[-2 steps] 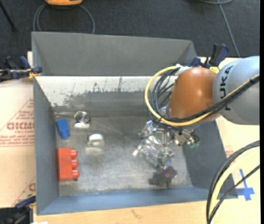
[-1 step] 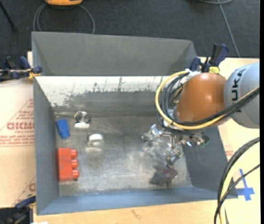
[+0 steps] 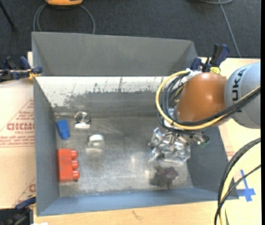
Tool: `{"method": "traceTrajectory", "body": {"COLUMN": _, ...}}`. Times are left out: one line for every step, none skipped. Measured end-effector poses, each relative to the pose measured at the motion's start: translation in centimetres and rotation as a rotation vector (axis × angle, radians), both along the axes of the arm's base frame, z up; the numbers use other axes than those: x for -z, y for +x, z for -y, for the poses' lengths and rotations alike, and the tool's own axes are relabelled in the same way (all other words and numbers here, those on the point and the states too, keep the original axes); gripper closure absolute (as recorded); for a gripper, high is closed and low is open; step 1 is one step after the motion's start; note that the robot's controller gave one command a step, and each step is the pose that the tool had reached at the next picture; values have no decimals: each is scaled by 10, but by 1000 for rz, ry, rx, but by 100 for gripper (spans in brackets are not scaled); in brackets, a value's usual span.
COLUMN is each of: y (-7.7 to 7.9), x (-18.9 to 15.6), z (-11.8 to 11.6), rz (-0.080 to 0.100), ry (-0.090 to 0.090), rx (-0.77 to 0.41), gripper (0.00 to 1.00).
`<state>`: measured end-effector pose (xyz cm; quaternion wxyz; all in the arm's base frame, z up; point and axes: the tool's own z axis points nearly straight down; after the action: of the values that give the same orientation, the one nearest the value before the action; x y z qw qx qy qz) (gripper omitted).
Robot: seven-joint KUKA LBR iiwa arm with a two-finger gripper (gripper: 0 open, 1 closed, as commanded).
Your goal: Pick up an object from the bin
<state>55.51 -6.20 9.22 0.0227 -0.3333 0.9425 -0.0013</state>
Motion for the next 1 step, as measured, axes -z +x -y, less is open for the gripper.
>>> {"method": "traceTrajectory", "body": {"y": 17, "x": -185, "z": 0, "rz": -30, "ry": -16, "rx": -69, "gripper": 100}}
